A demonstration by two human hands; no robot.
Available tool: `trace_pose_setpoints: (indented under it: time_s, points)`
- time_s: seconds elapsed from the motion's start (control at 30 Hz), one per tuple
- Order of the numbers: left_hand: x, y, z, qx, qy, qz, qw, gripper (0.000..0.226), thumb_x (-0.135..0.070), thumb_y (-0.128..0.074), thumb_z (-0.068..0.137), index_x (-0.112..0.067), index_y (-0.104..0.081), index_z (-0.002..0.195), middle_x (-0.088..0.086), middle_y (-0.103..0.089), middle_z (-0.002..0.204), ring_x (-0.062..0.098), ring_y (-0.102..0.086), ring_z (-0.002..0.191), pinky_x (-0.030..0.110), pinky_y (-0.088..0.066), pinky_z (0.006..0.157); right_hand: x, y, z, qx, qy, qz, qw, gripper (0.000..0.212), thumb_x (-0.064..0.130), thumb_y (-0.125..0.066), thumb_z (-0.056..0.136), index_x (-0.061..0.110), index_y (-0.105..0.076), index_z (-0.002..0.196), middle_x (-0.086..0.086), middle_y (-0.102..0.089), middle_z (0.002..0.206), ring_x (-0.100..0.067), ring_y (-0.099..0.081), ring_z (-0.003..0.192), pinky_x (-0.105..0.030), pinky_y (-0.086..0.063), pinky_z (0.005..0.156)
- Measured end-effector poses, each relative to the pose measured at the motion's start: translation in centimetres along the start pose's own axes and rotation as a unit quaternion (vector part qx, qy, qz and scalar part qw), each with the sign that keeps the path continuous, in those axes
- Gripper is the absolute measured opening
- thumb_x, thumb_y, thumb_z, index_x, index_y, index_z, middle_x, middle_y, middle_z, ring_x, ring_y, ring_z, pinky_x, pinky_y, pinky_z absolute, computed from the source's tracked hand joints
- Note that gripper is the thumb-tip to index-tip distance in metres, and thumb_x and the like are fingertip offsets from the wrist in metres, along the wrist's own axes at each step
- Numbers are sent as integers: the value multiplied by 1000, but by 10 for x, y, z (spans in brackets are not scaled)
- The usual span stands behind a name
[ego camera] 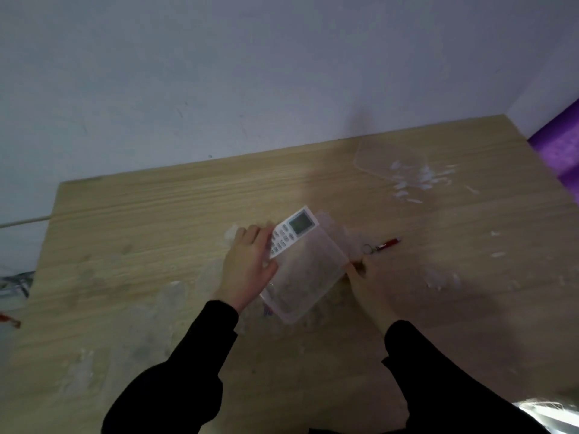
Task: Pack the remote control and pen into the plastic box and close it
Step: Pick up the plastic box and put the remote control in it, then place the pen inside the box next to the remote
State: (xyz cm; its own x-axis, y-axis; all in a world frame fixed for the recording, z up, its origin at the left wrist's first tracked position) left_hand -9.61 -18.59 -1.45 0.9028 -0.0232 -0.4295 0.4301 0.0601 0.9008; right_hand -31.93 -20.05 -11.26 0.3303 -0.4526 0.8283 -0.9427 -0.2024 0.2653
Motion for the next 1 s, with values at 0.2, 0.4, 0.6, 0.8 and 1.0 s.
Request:
trace_pose_setpoints:
  time_s: [0.2,0.4,0.6,0.8,1.0]
  points:
    - [-18,-3,-12,24,-10,4,1000,59,-20,-66,75,-12,-46,130,7,-55,109,24,-46,99,33,-44,79,-4,4,-1,-58,29,-15,998,11,23,-53,93,14,-53,98,-12,-61,103,-28,-58,97,-40,-48,85]
    - [-9,-24,-10,71,24,15,997,56,-24,-65,78,-12,-46,130,10,-55,113,28,-44,102,37,-42,84,-13,1,1,-75,-11,-7,997,25,27,-51,92,9,-53,110,-13,-61,112,-28,-57,103,-37,-44,85]
    - [-4,-42,6,120,10,62,991,52,-12,-62,78,-11,-47,127,13,-52,119,32,-43,109,41,-44,85,-11,4,4,-79,6,-26,997,18,19,-53,90,21,-47,74,-22,-64,95,-34,-61,89,-33,-40,63]
    - [-2,-45,16,77,-13,85,993,41,2,-54,71,-2,-54,112,19,-57,110,37,-50,99,44,-44,81,-8,11,9,-31,11,-94,995,21,35,-46,94,15,-54,89,-3,-57,77,-25,-56,78,-38,-43,69]
    - [4,-53,10,16,-25,99,995,32,-2,-66,71,-2,-61,103,21,-61,105,37,-56,91,41,-52,72,21,72,37,-145,76,-206,965,23,30,-53,90,15,-50,107,-9,-56,90,-27,-54,81,-36,-43,72]
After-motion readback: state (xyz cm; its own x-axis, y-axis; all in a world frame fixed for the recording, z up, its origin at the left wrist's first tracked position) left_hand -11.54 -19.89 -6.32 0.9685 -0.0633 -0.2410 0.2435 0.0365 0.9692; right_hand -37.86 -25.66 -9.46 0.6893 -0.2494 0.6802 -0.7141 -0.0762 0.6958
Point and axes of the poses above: each hand's wrist, its own z-axis towards the middle knuckle, its own y-axis out of the back of the hand, x = y × z, the point moved 7 cm from there along z, towards the middle knuckle
